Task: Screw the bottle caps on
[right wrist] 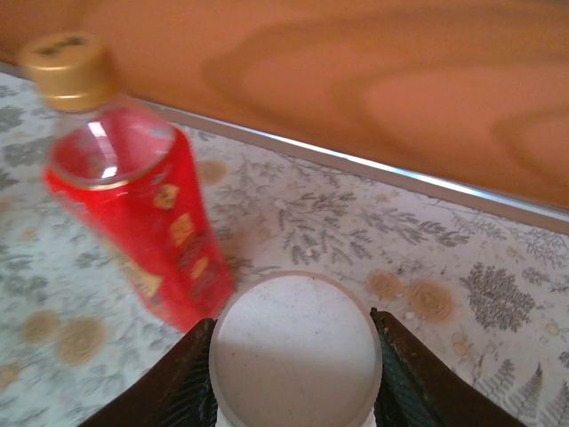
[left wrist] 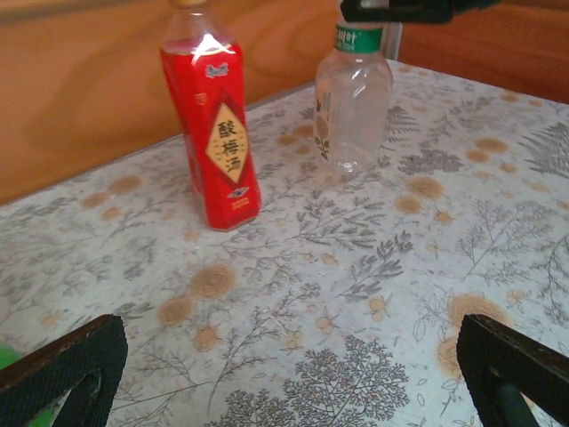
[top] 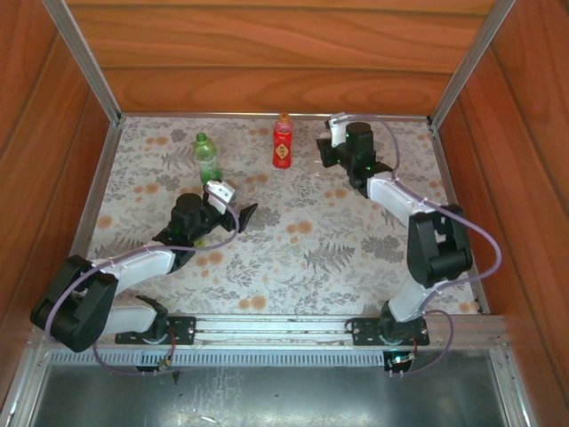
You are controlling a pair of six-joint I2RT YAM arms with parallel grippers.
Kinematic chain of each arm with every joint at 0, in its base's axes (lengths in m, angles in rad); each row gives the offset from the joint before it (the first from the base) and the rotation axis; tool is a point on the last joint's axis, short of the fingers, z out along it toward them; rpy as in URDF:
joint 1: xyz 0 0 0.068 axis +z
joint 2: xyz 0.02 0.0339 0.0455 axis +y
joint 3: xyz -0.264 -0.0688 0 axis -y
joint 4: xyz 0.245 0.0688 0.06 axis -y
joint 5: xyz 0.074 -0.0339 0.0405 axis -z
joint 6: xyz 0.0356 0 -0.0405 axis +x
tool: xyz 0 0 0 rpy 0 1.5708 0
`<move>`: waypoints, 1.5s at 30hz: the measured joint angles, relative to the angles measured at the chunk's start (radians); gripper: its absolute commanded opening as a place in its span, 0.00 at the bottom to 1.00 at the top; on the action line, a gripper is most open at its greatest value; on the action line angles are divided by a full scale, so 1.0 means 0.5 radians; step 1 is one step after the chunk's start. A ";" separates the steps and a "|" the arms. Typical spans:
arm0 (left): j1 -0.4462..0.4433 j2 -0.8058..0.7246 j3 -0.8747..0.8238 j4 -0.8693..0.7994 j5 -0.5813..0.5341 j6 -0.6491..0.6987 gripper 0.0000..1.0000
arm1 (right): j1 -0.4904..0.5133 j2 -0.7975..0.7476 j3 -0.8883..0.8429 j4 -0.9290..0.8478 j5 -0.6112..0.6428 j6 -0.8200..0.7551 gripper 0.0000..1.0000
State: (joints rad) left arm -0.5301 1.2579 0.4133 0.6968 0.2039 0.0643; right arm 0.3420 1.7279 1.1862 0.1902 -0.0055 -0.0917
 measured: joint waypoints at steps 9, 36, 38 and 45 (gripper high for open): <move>0.026 -0.168 -0.070 -0.001 -0.146 -0.039 1.00 | -0.104 0.301 0.151 0.061 -0.079 -0.080 0.40; 0.714 0.038 0.140 -0.002 -0.055 -0.133 1.00 | 0.004 -0.432 -0.130 -0.075 -0.345 -0.317 0.93; 0.754 0.124 0.211 -0.002 -0.011 -0.140 1.00 | 0.044 -0.464 -0.171 -0.085 -0.369 -0.323 0.93; 0.800 0.416 0.470 -0.001 0.139 -0.167 1.00 | 0.092 -0.475 -0.267 -0.155 -0.411 -0.323 0.93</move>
State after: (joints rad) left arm -0.1303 1.4658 0.6483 0.6964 0.2733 -0.0193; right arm 0.3878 1.4902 1.0527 0.1127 -0.2111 -0.2535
